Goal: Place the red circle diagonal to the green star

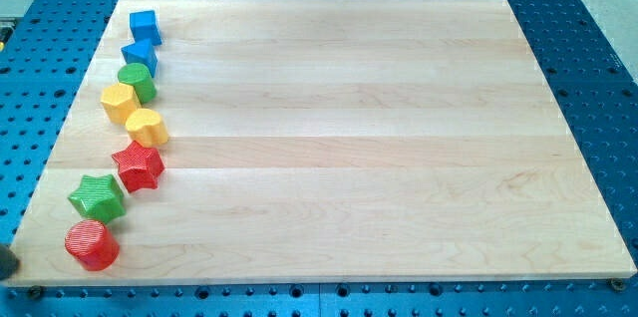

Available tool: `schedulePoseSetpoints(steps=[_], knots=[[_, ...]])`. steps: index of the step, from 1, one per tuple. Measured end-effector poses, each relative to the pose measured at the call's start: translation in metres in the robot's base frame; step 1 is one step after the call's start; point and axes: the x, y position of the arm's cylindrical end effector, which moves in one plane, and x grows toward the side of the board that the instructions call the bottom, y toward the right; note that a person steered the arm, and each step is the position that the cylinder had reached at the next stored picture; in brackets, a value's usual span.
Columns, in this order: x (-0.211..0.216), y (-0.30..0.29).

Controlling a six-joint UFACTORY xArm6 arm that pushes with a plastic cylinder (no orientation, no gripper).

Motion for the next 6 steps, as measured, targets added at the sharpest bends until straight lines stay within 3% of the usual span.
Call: schedulePoseSetpoints(steps=[2, 6], knots=[[-0.005, 0.072], [-0.012, 0.076]])
